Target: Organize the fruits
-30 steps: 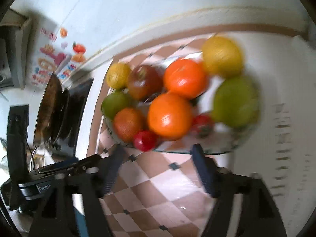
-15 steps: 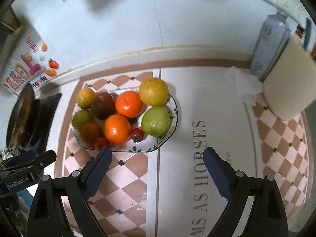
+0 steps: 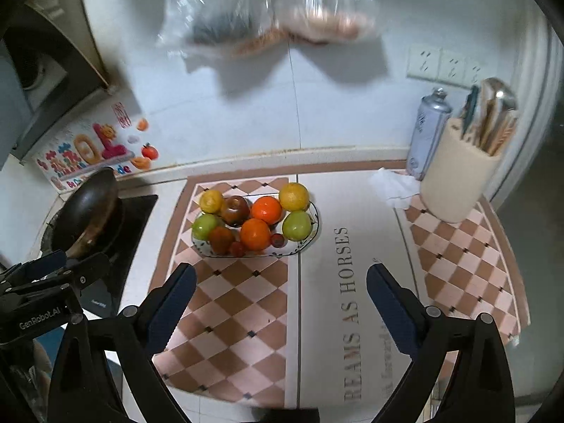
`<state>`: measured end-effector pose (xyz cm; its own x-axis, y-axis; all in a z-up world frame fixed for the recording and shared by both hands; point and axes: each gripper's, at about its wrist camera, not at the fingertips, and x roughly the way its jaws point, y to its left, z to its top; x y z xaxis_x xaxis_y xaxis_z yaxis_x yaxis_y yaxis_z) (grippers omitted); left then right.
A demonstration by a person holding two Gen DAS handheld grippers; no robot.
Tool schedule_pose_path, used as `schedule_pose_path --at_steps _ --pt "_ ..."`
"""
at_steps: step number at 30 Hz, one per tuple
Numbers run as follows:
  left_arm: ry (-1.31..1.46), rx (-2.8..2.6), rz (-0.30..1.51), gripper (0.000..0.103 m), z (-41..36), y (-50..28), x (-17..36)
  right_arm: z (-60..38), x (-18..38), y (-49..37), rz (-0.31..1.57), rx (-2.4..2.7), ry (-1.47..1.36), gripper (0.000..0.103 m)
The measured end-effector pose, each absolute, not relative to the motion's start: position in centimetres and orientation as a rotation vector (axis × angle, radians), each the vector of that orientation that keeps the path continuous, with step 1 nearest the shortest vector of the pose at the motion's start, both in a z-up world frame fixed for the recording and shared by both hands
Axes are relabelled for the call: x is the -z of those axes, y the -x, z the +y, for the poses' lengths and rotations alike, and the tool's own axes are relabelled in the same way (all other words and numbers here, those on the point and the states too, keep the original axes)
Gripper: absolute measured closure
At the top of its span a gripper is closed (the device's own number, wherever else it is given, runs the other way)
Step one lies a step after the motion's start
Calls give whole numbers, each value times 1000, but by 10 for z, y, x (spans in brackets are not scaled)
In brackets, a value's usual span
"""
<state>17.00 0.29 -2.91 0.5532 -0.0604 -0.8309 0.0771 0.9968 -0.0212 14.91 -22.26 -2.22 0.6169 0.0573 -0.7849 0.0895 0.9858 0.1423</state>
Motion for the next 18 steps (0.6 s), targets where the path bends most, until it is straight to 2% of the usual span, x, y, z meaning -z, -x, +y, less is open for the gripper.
schedule_pose_path --at_steps 11,18 --pt "-21 108 908 14 10 -93 -16 -201 -44 -44 820 10 -166 2" --pt "-20 95 883 14 10 -75 -28 -197 -65 -18 801 -10 -159 2"
